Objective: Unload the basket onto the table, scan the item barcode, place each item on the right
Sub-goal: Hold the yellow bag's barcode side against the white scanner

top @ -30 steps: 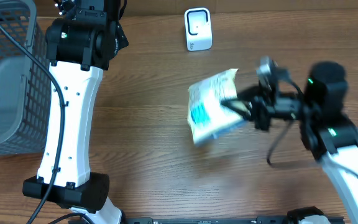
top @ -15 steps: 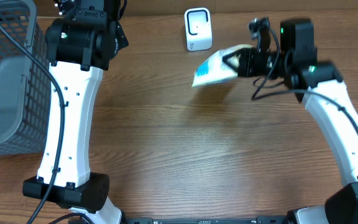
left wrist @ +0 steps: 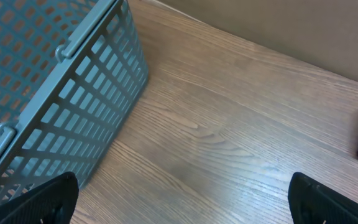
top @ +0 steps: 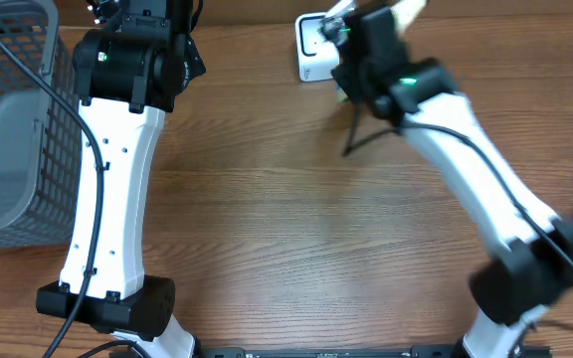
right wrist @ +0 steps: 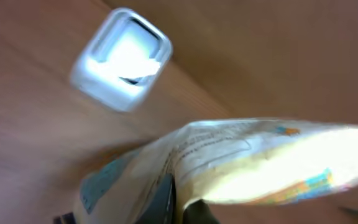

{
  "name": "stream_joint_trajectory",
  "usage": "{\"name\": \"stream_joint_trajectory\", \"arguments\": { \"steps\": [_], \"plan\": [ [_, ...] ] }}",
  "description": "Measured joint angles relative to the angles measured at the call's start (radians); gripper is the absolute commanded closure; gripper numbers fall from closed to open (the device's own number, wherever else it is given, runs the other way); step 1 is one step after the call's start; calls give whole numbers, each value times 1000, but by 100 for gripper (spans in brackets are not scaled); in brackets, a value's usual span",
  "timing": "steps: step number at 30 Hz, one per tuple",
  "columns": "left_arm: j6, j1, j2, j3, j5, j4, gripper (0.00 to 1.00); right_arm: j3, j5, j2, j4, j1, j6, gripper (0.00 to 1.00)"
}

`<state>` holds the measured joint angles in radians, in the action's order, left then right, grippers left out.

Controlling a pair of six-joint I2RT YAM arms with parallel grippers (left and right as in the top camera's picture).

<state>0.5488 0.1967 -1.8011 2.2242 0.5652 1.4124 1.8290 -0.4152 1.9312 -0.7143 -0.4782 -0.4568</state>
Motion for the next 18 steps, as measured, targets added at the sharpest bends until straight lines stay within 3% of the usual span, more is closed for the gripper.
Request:
{"name": "stream_joint_trajectory", "arguments": {
  "steps": [7,11,18],
  "plan": [
    [0,0,0,0,0,0,0,-6,-394,220,438,-5,-474,96],
    [0,0,0,0,0,0,0,-6,-477,214,508,-39,-661,96],
    [0,0,0,0,0,0,0,-68,-497,209,511,-131,-795,96]
  ]
}}
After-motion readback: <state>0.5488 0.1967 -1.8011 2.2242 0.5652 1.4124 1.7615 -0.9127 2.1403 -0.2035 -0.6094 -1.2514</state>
